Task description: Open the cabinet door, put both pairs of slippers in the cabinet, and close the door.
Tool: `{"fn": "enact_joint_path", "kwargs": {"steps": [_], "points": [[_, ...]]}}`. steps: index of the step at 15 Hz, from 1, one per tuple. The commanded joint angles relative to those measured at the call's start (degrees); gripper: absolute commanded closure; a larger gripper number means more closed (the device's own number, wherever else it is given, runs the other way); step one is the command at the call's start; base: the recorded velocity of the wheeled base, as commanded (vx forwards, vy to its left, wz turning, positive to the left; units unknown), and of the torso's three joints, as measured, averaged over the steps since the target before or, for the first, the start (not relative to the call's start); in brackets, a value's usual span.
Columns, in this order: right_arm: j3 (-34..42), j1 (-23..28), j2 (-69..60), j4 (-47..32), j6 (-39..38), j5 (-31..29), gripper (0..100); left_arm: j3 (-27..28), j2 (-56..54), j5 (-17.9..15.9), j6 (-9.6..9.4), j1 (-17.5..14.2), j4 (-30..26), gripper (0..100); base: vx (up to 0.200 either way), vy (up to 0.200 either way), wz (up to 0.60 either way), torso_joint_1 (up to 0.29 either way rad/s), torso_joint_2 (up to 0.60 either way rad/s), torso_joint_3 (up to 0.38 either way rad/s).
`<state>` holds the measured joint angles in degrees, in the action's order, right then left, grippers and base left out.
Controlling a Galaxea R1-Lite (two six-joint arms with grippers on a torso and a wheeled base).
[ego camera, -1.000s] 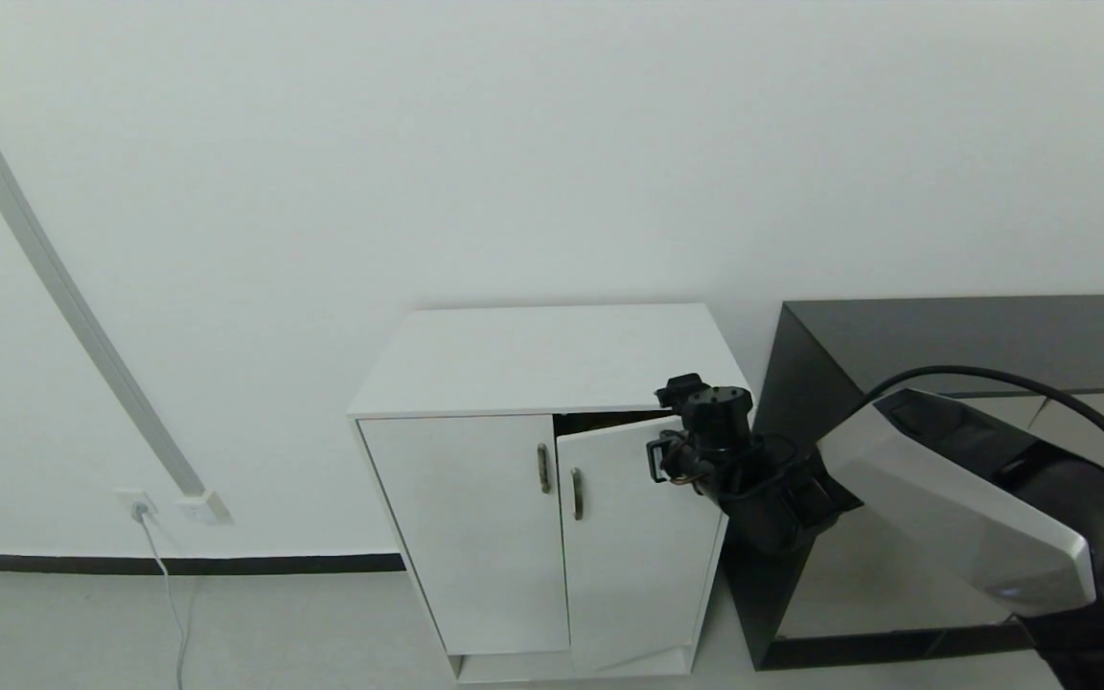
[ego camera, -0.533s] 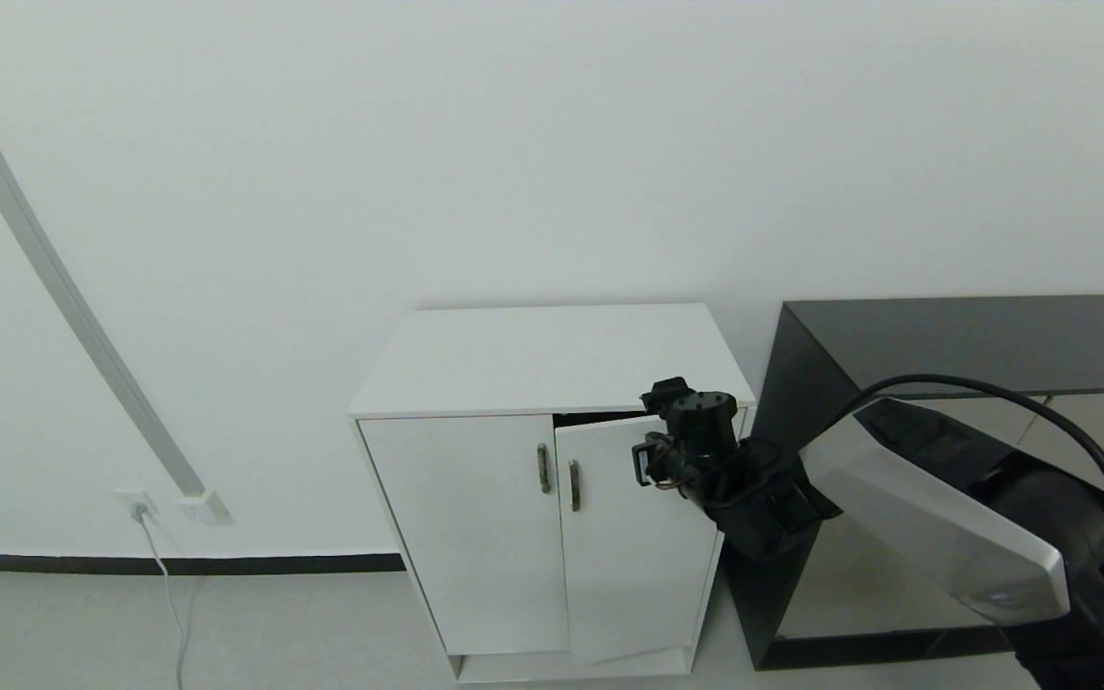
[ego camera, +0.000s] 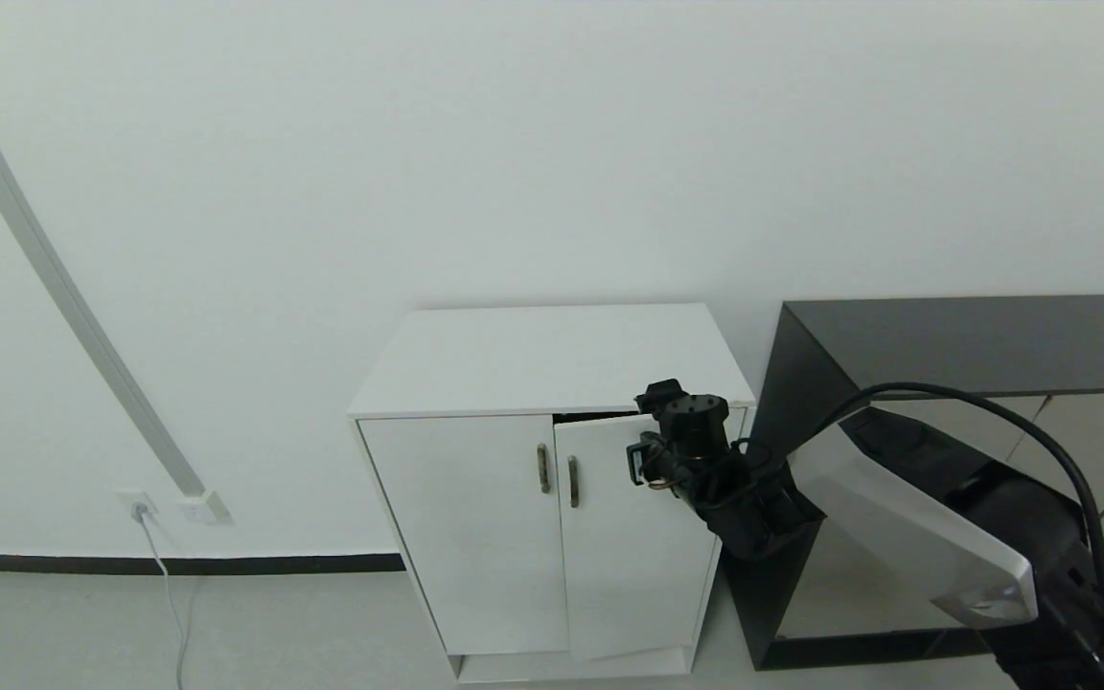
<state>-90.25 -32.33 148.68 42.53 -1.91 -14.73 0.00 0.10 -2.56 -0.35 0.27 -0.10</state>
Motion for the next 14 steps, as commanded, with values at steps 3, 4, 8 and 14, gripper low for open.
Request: {"fn": "enact_joint_path", "kwargs": {"steps": [3, 4, 8, 14], "points": [[-3.1, -0.1, 2.9, 0.1, 0.0, -0.1, 100, 0.0, 0.0, 0.0, 0.00, 0.0, 0.0, 100, 0.000, 0.000, 0.00, 0.000, 0.00, 0.000], [-3.6, -0.1, 3.2, 0.0, 0.1, -0.1, 100, 0.0, 0.0, 0.0, 0.00, 0.0, 0.0, 100, 0.000, 0.000, 0.00, 0.000, 0.00, 0.000], [-4.8, -0.1, 3.7, -0.1, 0.1, -0.1, 100, 0.0, 0.0, 0.0, 0.00, 0.0, 0.0, 100, 0.000, 0.000, 0.00, 0.000, 0.00, 0.000], [-7.0, -0.1, 5.0, -0.3, 0.2, -0.2, 100, 0.0, 0.0, 0.0, 0.00, 0.0, 0.0, 100, 0.000, 0.000, 0.00, 0.000, 0.00, 0.000]]}}
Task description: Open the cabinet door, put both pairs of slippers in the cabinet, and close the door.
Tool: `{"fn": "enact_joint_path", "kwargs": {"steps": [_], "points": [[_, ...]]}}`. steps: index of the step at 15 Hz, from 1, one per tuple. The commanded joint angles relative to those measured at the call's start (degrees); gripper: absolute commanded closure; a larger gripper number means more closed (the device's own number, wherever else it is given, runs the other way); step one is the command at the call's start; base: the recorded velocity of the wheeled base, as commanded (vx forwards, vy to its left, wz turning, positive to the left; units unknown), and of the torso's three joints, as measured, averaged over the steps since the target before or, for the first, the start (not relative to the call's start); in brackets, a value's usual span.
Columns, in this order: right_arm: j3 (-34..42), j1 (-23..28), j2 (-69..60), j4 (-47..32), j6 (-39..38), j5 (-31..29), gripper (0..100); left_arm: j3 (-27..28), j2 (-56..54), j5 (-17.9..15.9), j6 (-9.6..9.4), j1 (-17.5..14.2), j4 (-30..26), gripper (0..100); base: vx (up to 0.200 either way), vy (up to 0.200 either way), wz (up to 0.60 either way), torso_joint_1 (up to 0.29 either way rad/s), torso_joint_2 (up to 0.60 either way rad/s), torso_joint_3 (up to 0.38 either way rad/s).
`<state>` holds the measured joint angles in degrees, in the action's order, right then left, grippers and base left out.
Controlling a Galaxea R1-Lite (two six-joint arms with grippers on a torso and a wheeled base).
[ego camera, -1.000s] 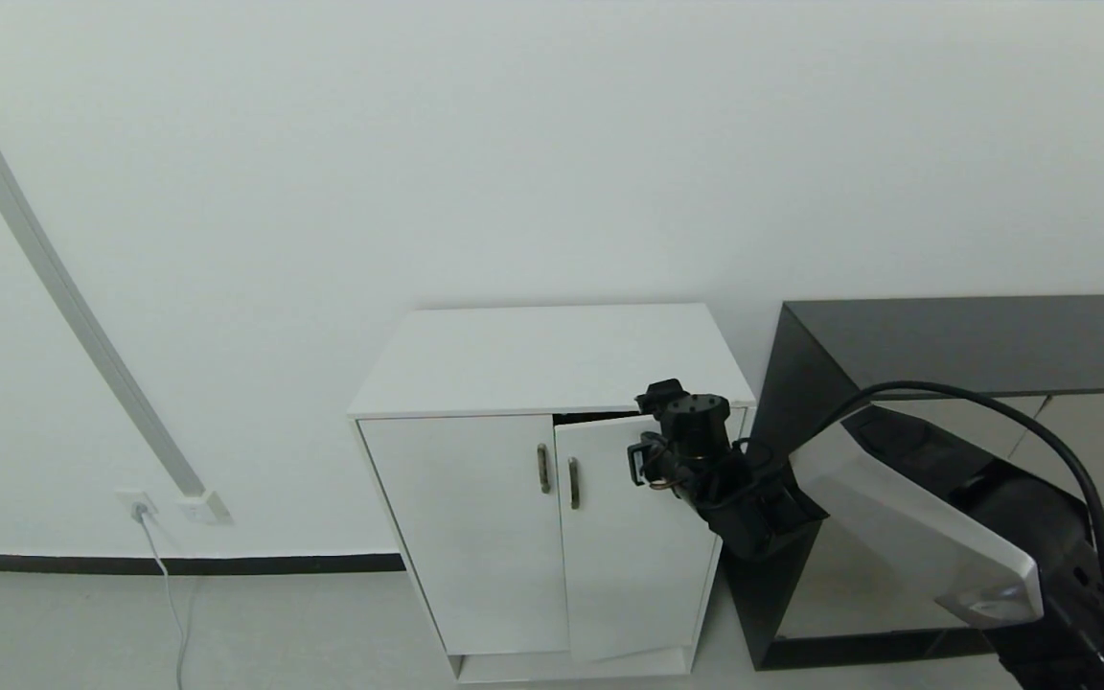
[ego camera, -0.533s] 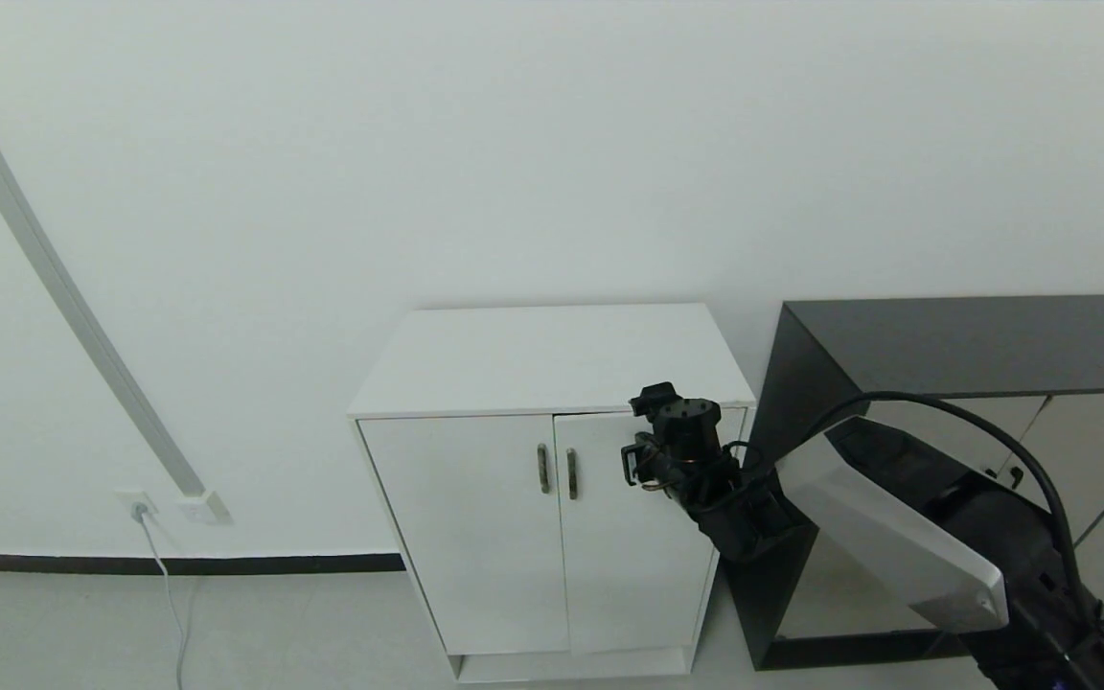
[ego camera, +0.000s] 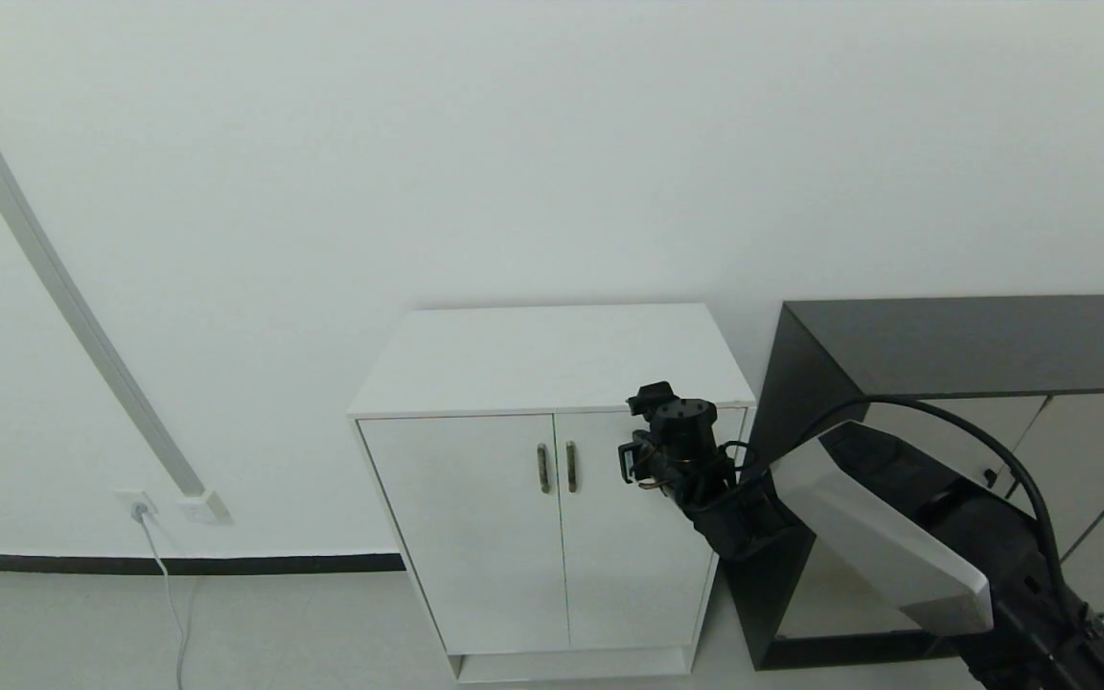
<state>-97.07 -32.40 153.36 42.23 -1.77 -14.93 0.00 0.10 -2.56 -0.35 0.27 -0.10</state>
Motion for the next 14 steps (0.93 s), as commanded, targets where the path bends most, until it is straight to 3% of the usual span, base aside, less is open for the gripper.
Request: {"fn": "enact_joint_path", "kwargs": {"steps": [1, 4, 7, 14], "points": [[-0.2, 0.1, 0.3, 0.0, 0.1, 0.0, 100, 0.0, 0.0, 0.0, 0.00, 0.0, 0.0, 100, 0.000, 0.000, 0.00, 0.000, 0.00, 0.000], [0.5, 0.0, -0.2, 0.3, 0.0, -0.2, 100, 0.0, 0.0, 0.0, 0.00, 0.0, 0.0, 100, 0.000, 0.000, 0.00, 0.000, 0.00, 0.000], [7.9, -0.8, -6.1, 1.9, 0.0, -1.4, 100, 0.0, 0.0, 0.0, 0.00, 0.0, 0.0, 100, 0.000, 0.000, 0.00, 0.000, 0.00, 0.000], [38.3, 0.5, -29.1, 13.9, -0.1, -1.7, 100, 0.0, 0.0, 0.0, 0.00, 0.0, 0.0, 100, 0.000, 0.000, 0.00, 0.000, 0.00, 0.000]]}}
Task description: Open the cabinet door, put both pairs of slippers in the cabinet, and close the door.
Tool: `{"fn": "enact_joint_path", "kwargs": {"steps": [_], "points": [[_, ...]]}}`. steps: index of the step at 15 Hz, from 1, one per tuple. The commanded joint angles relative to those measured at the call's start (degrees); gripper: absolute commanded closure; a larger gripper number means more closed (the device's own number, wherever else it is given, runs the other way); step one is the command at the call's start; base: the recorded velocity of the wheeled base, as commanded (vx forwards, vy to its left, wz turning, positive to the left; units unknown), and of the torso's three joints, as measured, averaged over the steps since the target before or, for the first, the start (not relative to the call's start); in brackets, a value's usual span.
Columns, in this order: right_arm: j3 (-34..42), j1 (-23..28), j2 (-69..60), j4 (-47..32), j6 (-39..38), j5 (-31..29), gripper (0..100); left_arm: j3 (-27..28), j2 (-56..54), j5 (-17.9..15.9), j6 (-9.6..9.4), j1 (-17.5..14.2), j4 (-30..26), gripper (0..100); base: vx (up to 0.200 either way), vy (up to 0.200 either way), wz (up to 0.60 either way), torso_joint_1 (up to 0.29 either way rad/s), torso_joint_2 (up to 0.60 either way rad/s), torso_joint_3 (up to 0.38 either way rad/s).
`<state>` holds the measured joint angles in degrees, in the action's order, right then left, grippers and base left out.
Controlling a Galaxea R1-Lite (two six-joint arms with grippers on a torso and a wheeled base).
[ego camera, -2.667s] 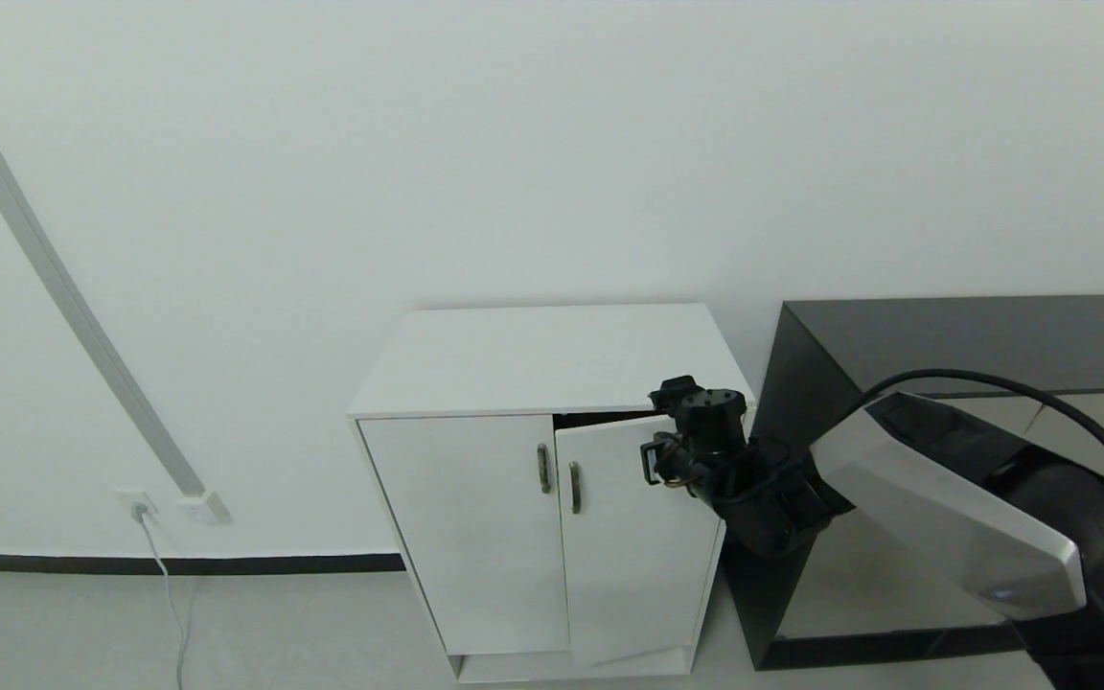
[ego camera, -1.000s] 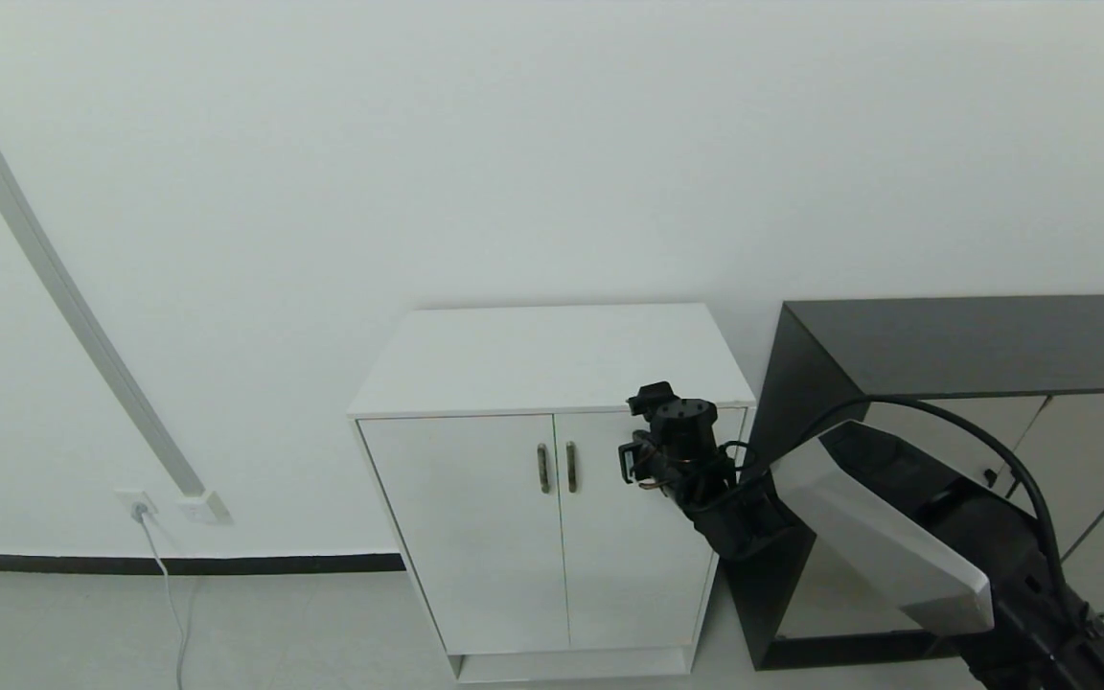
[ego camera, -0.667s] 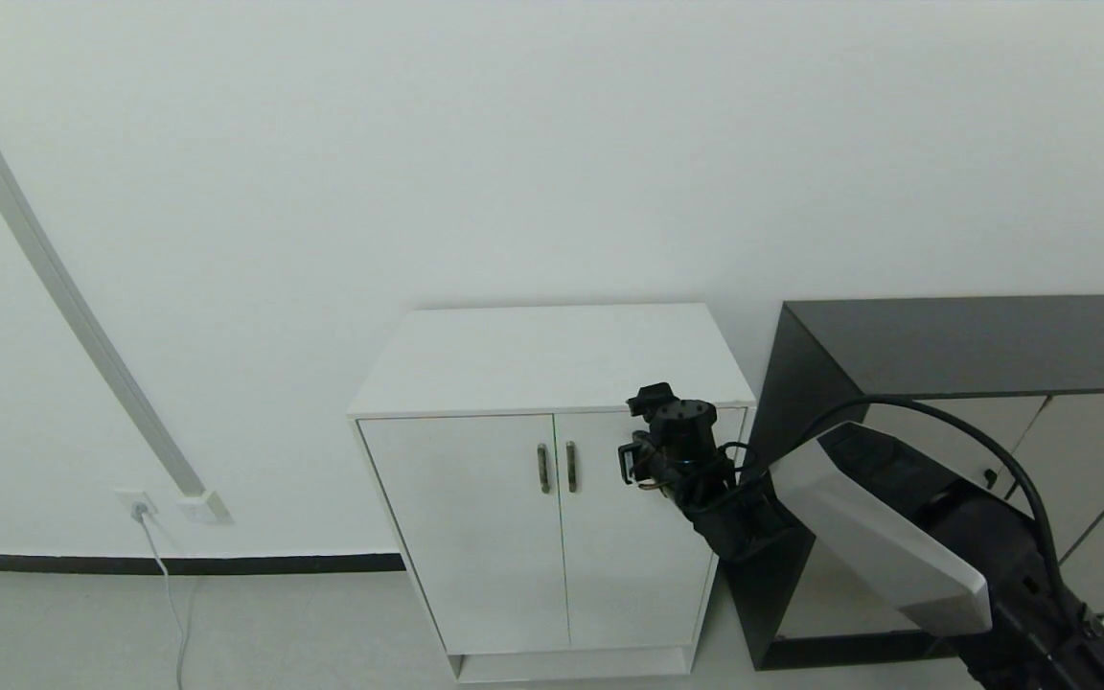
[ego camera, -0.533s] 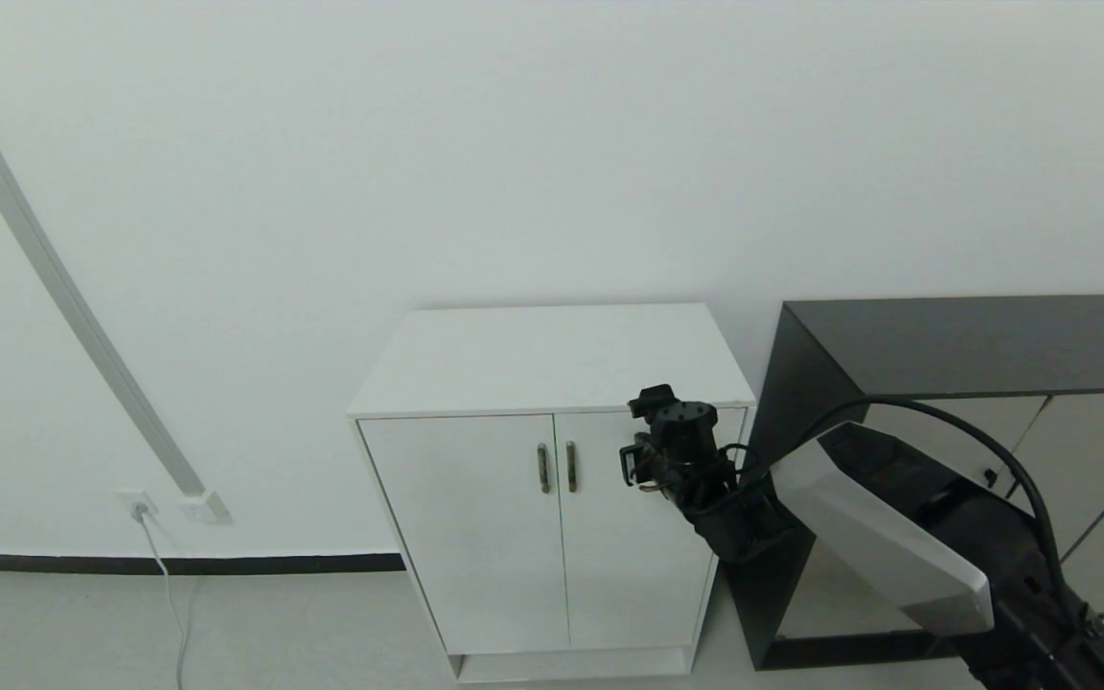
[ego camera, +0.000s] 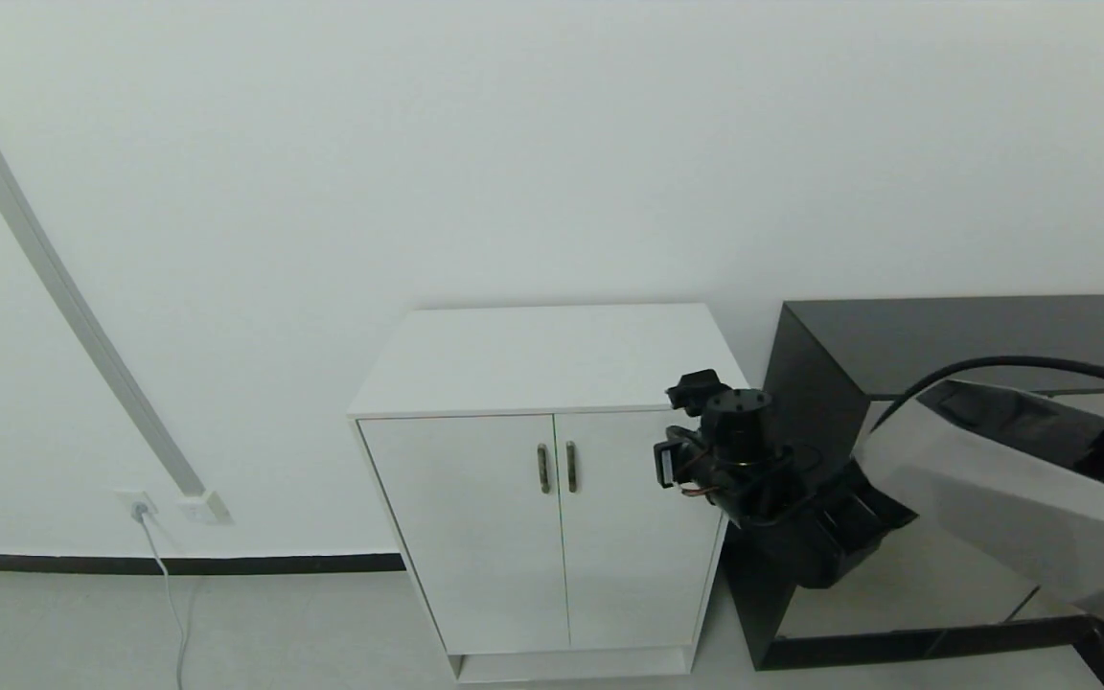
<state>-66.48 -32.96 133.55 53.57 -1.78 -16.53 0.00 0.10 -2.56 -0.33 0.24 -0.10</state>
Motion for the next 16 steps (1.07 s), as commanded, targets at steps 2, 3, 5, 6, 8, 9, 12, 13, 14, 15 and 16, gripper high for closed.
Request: {"fn": "enact_joint_path", "kwargs": {"steps": [2, 3, 5, 6, 8, 9, 12, 13, 14, 15, 16], "points": [[13.8, 2.5, -13.2, 5.5, -0.1, -0.2, 100, 0.0, 0.0, 0.0, -0.02, 0.0, 0.0, 100, 0.000, 0.000, 0.00, 0.000, 0.00, 0.000], [19.4, 4.3, -16.4, 8.7, -0.1, -1.1, 100, 0.0, 0.0, 0.0, -0.02, 0.0, 0.0, 100, 0.000, 0.000, 0.00, 0.000, 0.00, 0.000], [26.7, 7.0, -20.4, 13.2, -0.1, -4.3, 100, 0.0, 0.0, 0.0, -0.02, 0.0, 0.0, 100, 0.000, 0.000, 0.00, 0.000, 0.00, 0.000], [30.7, 8.8, -22.5, 14.8, -0.1, -5.4, 100, 0.0, 0.0, 0.0, -0.02, 0.0, 0.0, 100, 0.000, 0.000, 0.00, 0.000, 0.00, 0.000], [37.6, 12.5, -26.9, 16.5, -0.1, -7.4, 100, 0.0, 0.0, 0.0, -0.02, 0.0, 0.0, 100, 0.000, 0.000, 0.00, 0.000, 0.00, 0.000], [39.3, 13.7, -28.2, 16.5, -0.1, -7.7, 100, 0.0, 0.0, 0.0, -0.02, 0.0, 0.0, 100, 0.000, 0.000, 0.00, 0.000, 0.00, 0.000], [50.0, 20.2, -38.9, 16.1, 0.7, -8.2, 100, 0.0, 0.0, 0.0, -0.02, 0.0, 0.0, 100, 0.000, 0.000, 0.00, 0.000, 0.00, 0.000], [52.1, 21.0, -41.8, 16.1, 1.5, -8.2, 100, 0.0, 0.0, 0.0, -0.02, 0.0, 0.0, 100, 0.000, 0.000, 0.00, 0.000, 0.00, 0.000], [54.9, 21.5, -45.8, 16.0, 2.7, -8.0, 100, 0.0, 0.0, 0.0, -0.02, 0.0, 0.0, 100, 0.000, 0.000, 0.00, 0.000, 0.00, 0.000], [56.8, 21.5, -49.3, 15.9, 3.6, -8.0, 100, 0.0, 0.0, 0.0, -0.02, 0.0, 0.0, 100, 0.000, 0.000, 0.00, 0.000, 0.00, 0.000], [58.7, 21.5, -53.3, 15.2, 4.9, -8.0, 100, 0.0, 0.0, 0.0, -0.02, 0.0, 0.0, 100, 0.000, 0.000, 0.00, 0.000, 0.00, 0.000]]}}
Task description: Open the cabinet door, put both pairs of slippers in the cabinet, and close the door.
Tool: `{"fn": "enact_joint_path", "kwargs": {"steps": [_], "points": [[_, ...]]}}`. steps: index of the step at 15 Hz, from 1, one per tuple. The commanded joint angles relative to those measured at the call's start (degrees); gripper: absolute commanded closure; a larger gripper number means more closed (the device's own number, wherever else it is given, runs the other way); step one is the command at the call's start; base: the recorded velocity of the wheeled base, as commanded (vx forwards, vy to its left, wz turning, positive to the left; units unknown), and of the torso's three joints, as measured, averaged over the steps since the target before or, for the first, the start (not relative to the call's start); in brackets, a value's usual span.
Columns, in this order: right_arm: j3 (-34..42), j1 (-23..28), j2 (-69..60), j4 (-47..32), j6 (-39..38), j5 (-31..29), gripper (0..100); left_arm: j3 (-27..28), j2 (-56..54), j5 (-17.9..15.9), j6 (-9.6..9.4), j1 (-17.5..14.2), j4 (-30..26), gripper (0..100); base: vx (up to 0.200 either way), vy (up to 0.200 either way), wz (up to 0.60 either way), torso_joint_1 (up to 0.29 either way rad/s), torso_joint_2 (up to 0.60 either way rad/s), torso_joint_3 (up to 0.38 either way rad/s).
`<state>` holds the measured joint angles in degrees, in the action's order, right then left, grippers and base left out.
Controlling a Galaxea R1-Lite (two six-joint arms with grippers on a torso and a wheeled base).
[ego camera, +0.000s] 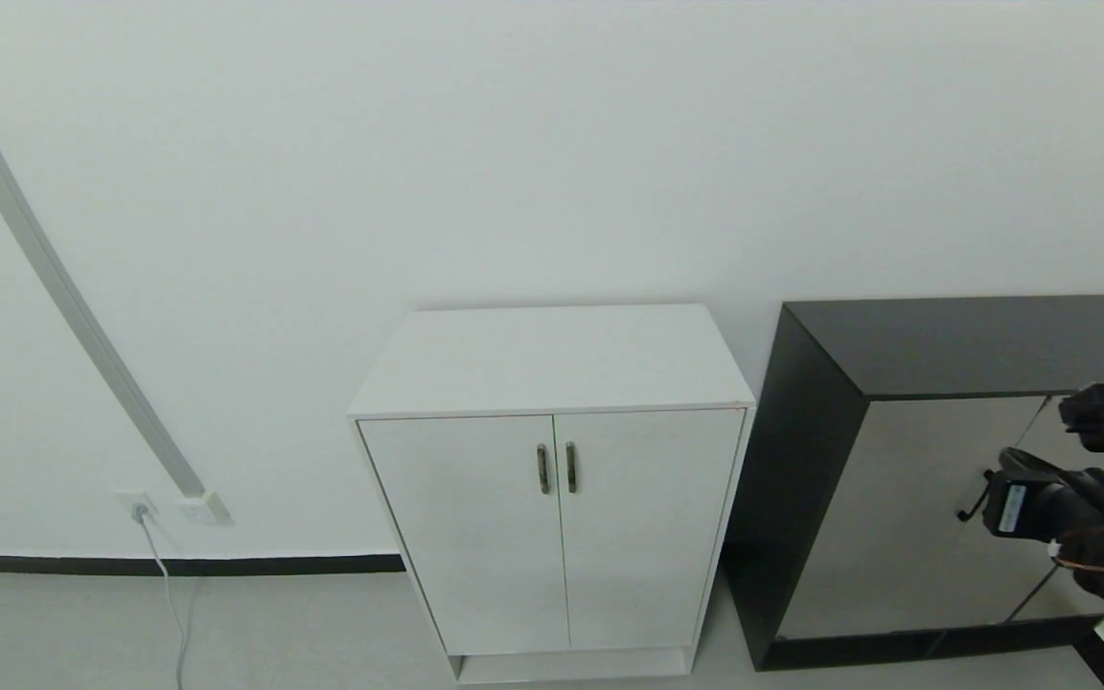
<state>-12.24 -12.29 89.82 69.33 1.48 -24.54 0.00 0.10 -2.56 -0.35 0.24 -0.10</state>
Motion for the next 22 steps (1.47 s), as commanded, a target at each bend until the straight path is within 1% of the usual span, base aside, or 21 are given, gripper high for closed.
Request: {"fn": "enact_joint_path", "kwargs": {"steps": [1, 3, 6, 8, 12, 13, 14, 16, 22], "points": [[6.0, 0.9, -13.2, -1.7, 2.2, 0.3, 100, 0.0, 0.0, 0.0, 0.00, 0.0, 0.0, 100, 0.000, 0.000, 0.00, 0.000, 0.00, 0.000], [8.9, 0.9, -20.9, -7.2, 2.2, 1.2, 100, 0.0, 0.0, 0.0, 0.00, 0.0, 0.0, 100, 0.000, 0.000, 0.00, 0.000, 0.00, 0.000], [11.6, 0.8, -33.8, -18.8, 2.2, 4.8, 100, 0.0, 0.0, 0.0, 0.00, 0.0, 0.0, 100, 0.000, 0.000, 0.00, 0.000, 0.00, 0.000], [11.5, 0.7, -43.3, -30.0, 2.2, 10.5, 100, 0.0, 0.0, 0.0, 0.00, 0.0, 0.0, 100, 0.000, 0.000, 0.00, 0.000, 0.00, 0.000], [8.7, 0.5, -59.1, -55.7, 2.3, 27.4, 100, 0.0, 0.0, 0.0, 0.00, 0.0, 0.0, 100, 0.000, 0.000, 0.00, 0.000, 0.00, 0.000], [8.4, 0.5, -61.2, -60.6, 2.3, 29.9, 100, 0.0, 0.0, 0.0, 0.00, 0.0, 0.0, 100, 0.000, 0.000, 0.00, 0.000, 0.00, 0.000], [8.4, 0.5, -62.0, -63.9, 2.3, 30.8, 100, 0.0, 0.0, 0.0, 0.00, 0.0, 0.0, 100, 0.000, 0.000, 0.00, 0.000, 0.00, 0.000], [9.4, 0.5, -62.7, -65.7, 2.7, 30.9, 100, 0.0, 0.0, 0.0, 0.00, 0.0, 0.0, 100, 0.000, 0.000, 0.00, 0.000, 0.00, 0.000], [12.2, 0.4, -63.7, -65.9, 3.1, 30.9, 100, 0.0, 0.0, 0.0, 0.00, 0.0, 0.0, 100, 0.000, 0.000, 0.00, 0.000, 0.00, 0.000]]}}
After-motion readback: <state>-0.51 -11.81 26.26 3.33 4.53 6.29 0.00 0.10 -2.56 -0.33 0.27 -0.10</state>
